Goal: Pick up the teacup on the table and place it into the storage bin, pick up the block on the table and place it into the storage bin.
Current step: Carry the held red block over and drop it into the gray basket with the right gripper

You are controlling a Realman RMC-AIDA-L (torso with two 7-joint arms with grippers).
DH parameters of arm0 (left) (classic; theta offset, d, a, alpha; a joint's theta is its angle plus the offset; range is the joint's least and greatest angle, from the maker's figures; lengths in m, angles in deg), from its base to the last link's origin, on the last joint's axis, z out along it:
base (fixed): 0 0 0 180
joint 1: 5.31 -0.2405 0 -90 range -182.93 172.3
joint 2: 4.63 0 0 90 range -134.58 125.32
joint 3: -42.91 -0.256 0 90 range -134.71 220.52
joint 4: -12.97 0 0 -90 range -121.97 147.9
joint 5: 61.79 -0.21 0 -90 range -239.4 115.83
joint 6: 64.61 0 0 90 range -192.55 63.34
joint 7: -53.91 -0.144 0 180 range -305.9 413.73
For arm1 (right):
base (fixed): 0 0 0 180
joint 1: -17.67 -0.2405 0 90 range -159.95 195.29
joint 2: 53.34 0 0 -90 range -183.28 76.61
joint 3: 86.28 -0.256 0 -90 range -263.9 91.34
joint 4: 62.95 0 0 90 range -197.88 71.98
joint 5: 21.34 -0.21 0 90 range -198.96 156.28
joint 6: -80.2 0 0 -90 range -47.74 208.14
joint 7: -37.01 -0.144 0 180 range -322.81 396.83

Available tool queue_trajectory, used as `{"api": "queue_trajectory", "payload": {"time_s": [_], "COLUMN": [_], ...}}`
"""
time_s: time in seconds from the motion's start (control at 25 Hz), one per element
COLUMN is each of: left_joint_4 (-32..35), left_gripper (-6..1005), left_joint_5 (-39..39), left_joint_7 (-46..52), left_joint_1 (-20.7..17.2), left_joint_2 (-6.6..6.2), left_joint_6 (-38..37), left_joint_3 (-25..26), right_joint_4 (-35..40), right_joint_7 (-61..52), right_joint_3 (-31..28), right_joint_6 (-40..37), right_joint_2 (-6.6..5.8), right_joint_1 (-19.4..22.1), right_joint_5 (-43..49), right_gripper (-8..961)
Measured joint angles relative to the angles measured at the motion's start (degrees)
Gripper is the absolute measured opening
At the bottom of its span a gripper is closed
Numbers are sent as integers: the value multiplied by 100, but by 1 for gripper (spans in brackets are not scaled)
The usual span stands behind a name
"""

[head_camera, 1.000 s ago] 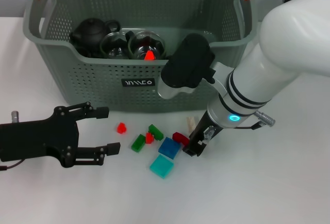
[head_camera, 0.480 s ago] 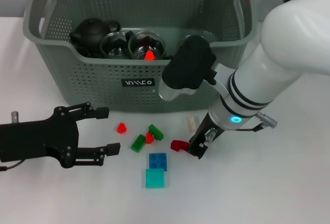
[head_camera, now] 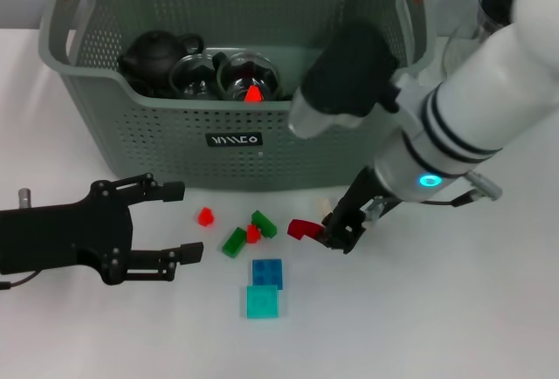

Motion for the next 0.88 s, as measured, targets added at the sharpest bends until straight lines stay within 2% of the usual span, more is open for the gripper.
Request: {"api": "queue_trajectory", "payload": {"time_s": [0.04, 0.24, 0.44, 0.68, 0.72, 0.88], "left_joint_4": [1, 12, 22, 30, 31, 31], "left_gripper": [873, 873, 872, 873, 873, 873], "left_joint_5": [0, 0, 0, 0, 0, 0], "left_joint_7": [0, 0, 0, 0, 0, 0], "left_joint_1": [0, -11, -35, -55, -59, -61], "left_joint_2": [0, -6, -13, -12, -11, -11], "left_joint_6": [-2, -5, -7, -8, -11, -15], "left_joint_3": [5, 104, 137, 208, 214, 216], "right_joint_4": [0, 1103, 1965, 2540, 2542, 2443], "right_joint_7": [0, 123, 87, 76, 95, 119], "right_joint_3": [0, -526, -923, -1705, -1920, -2147], "right_joint_6": [0, -872, -1553, -2001, -1944, -1506], "right_joint_2": [0, 10, 10, 14, 12, 9], "right_joint_1": [0, 340, 392, -30, -216, -534], "right_joint_5": [0, -106, -426, -736, -670, -373], "right_gripper": [164, 163, 163, 164, 164, 164]}}
